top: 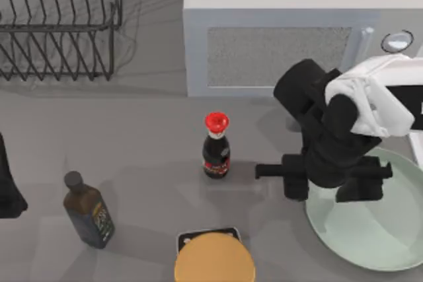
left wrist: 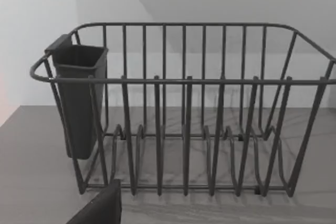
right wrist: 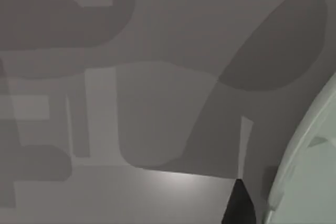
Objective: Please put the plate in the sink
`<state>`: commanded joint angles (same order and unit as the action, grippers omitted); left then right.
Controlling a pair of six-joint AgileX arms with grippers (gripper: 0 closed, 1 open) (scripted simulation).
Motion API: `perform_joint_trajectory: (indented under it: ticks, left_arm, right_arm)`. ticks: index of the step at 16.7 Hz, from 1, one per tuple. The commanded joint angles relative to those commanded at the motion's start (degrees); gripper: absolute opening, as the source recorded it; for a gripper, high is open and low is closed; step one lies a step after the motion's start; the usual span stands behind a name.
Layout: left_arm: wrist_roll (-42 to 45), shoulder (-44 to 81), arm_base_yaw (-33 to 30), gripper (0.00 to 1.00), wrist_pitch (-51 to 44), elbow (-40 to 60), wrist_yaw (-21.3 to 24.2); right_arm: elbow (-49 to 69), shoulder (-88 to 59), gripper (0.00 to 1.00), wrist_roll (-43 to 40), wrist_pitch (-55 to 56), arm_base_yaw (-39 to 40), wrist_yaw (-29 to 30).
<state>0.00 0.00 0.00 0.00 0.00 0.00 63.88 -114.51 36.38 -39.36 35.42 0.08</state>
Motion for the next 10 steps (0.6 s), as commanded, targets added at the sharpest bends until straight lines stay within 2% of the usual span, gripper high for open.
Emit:
perform_joint_trajectory:
  ticks: [1,2,9,10]
  left_arm:
    - [0.00,0.00,0.00,1.00,0.00,0.00,0.00]
    - [0.00,0.00,0.00,1.00,0.00,0.00,0.00]
    - [0.00,0.00,0.00,1.00,0.00,0.00,0.00]
    - [0.00,0.00,0.00,1.00,0.00,0.00,0.00]
  right_arm:
    - [0.00,0.00,0.02,0.00,0.00,0.00,0.00]
    - [0.00,0.00,0.00,0.00,0.00,0.00,0.00]
    - [0.00,0.00,0.00,0.00,0.00,0.00,0.00]
    - [0.43,5.85,0.00,-0.55,-0.33,-0.93,1.15]
